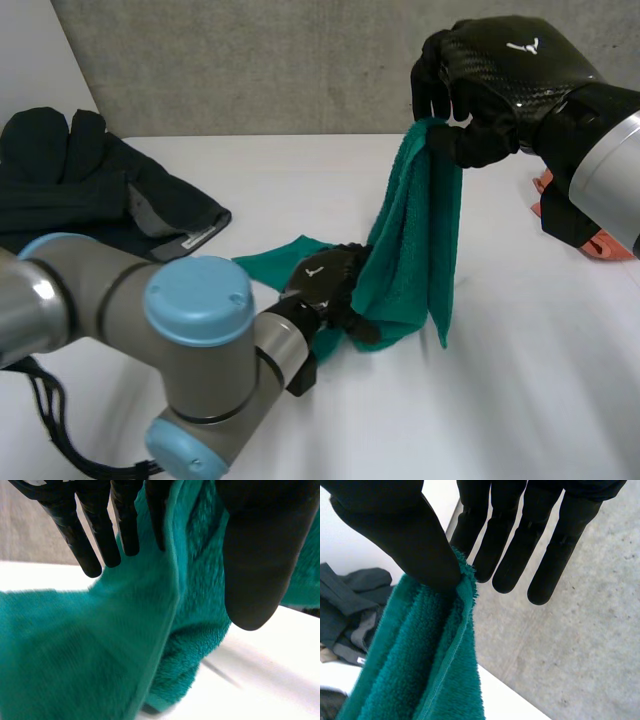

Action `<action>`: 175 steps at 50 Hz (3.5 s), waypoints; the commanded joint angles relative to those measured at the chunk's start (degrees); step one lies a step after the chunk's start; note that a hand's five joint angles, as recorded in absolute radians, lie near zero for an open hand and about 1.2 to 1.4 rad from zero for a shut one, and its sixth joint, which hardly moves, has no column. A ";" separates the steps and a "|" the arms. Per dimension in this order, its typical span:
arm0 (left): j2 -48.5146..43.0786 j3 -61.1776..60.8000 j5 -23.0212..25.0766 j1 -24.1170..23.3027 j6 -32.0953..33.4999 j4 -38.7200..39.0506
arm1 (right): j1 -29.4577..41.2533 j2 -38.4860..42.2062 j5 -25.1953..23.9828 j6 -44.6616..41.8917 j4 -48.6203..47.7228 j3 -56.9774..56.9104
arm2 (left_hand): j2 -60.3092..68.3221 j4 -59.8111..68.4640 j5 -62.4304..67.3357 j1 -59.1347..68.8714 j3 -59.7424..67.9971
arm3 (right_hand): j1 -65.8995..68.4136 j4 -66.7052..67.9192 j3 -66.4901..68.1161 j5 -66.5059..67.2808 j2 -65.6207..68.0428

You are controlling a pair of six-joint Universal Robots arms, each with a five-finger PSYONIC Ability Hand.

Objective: Fold the laundry.

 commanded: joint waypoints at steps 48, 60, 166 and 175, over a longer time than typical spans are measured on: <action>10.56 -4.25 8.89 27.18 39.85 -22.55 | -6.06 27.53 9.14 -23.00 -6.33 0.71 | 37.88 38.65 39.07 37.31 37.73 | 14.99 11.31 11.77 13.45 12.37; 10.03 -3.28 8.80 27.27 39.59 -22.55 | -4.65 27.36 9.31 -14.24 -6.51 3.08 | 24.60 25.37 25.79 24.03 24.45 | -23.78 -27.46 -27.01 -25.33 -26.41; 10.91 -3.80 3.62 26.83 39.94 11.73 | -10.19 25.07 2.20 -34.08 -21.89 2.28 | 54.51 55.28 55.69 53.94 54.36 | 14.99 11.31 11.77 13.45 12.37; 11.26 -10.84 3.62 27.62 39.76 11.64 | -13.52 35.70 1.84 -22.49 -16.89 3.26 | 54.51 55.28 55.69 53.94 54.36 | 13.22 9.54 10.00 11.67 10.60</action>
